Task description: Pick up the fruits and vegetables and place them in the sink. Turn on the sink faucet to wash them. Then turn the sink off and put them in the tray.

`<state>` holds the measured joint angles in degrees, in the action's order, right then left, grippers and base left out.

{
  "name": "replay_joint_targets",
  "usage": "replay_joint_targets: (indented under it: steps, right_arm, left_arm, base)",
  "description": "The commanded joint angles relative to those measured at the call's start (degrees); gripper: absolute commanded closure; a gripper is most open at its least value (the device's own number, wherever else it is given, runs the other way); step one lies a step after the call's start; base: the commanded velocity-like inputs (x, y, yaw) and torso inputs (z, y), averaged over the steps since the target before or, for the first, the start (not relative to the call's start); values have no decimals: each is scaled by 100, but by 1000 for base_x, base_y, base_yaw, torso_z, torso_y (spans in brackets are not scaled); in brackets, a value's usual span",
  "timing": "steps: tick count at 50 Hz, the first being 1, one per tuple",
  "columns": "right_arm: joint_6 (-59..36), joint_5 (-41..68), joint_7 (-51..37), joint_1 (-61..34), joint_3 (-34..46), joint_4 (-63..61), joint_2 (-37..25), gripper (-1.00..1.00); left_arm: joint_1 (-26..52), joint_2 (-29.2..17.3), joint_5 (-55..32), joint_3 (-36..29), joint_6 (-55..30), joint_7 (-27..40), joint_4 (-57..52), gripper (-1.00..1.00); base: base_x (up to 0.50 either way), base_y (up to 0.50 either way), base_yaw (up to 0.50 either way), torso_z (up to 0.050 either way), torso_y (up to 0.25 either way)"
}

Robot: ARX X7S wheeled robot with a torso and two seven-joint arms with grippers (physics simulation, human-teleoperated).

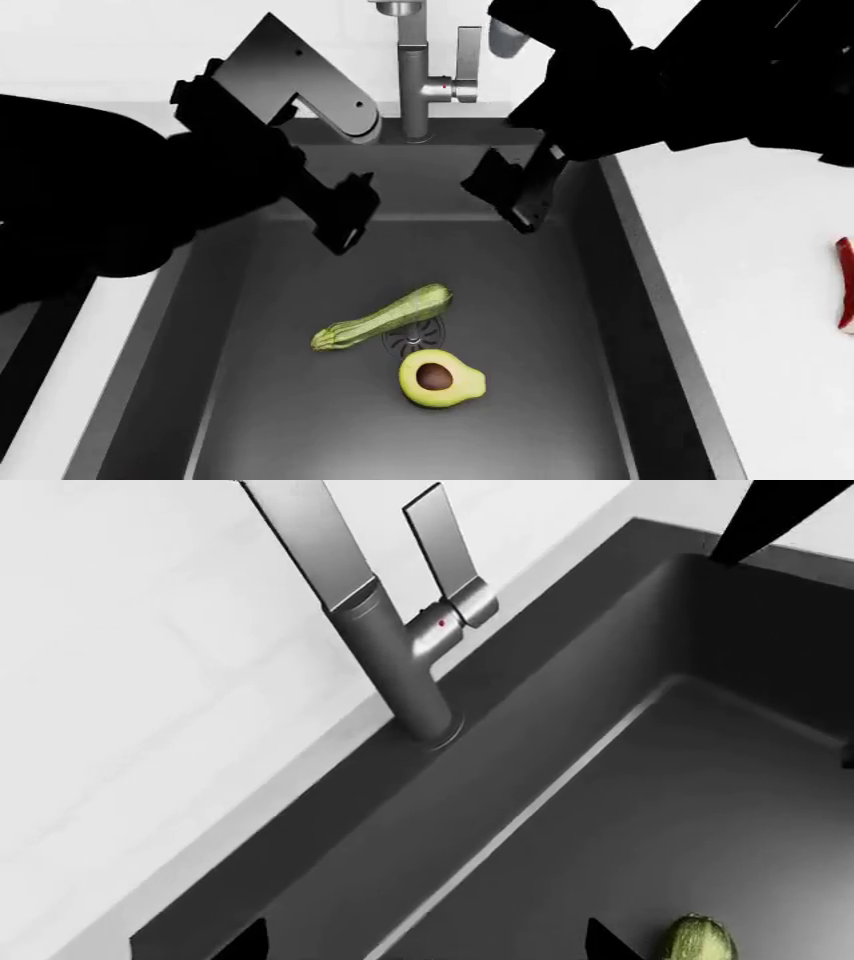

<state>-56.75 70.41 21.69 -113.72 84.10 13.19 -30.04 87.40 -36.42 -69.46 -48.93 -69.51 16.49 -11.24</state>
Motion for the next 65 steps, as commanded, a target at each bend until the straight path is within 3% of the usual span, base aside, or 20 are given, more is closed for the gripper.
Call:
replay_joint_targets:
  steps: [1, 24, 65]
  right_arm:
    - [-73, 86, 236, 203, 138, -427, 28, -100]
    - [16, 149, 722, 676, 389, -853, 173, -100]
    - [348, -230, 1109, 1693, 898, -237, 827, -100]
  left_arm:
    - [55, 13, -17, 48, -43, 163, 155, -100]
    - [69, 41, -60, 53, -31, 285, 159, -100]
    - [17, 80, -61, -79, 55, 242, 97, -100]
  base:
    - [0, 0, 0, 0, 0]
    - [0, 0, 0, 0, 0]
    - [0, 0, 0, 0, 0]
